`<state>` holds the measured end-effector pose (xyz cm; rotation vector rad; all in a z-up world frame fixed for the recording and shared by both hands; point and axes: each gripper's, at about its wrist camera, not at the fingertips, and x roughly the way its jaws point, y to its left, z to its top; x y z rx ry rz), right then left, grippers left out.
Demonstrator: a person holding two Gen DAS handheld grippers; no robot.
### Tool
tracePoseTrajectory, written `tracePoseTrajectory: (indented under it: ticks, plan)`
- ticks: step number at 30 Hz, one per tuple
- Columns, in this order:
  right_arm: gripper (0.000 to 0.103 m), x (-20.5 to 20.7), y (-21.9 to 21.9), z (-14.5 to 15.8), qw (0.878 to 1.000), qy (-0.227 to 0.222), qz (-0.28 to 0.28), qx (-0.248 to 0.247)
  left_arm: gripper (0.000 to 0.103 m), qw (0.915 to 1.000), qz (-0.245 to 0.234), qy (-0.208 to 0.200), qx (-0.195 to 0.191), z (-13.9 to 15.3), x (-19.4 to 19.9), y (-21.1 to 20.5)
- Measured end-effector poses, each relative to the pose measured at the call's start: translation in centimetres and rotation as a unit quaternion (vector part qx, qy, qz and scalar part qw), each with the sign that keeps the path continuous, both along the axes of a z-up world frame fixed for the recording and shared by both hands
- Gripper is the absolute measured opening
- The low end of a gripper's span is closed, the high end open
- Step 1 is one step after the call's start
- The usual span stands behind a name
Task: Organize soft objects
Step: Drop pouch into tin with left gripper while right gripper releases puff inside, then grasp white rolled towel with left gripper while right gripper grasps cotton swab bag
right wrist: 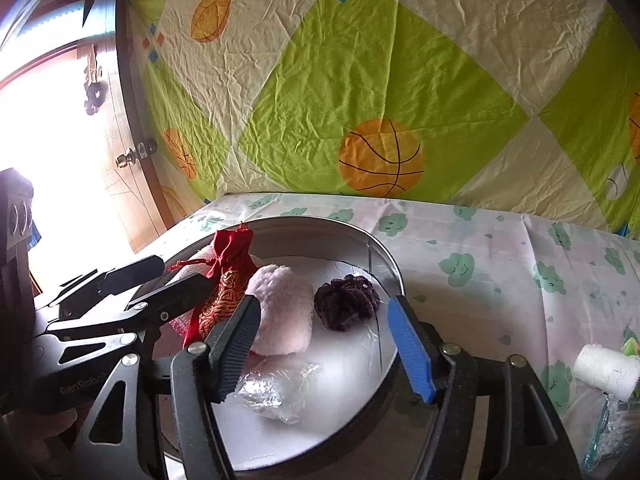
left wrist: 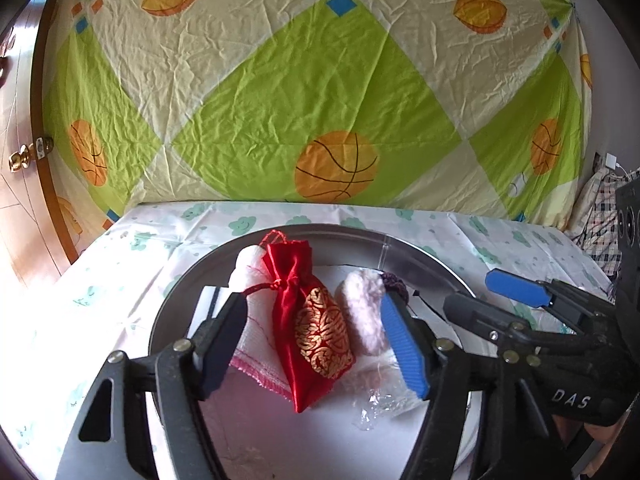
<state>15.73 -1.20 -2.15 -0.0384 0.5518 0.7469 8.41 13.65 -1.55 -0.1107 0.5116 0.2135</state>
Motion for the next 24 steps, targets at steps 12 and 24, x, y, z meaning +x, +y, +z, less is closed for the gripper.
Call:
tracePoseTrajectory:
  ticks: [12,24]
  plan:
    - [0.073,-2.9,-11.9,-0.1,0.995,-0.067,-0.059,-0.044,0.091,0.9951,-0.087,-0.047,0.002,1.2,-1.3,-9.4]
    - [0.073,2.5,-26.3,-2.6,0.982,0.013,-0.174,-0.074,0.092,0.9879,-0.155,-0.005,0.003,-1.6,1.9,-17.0]
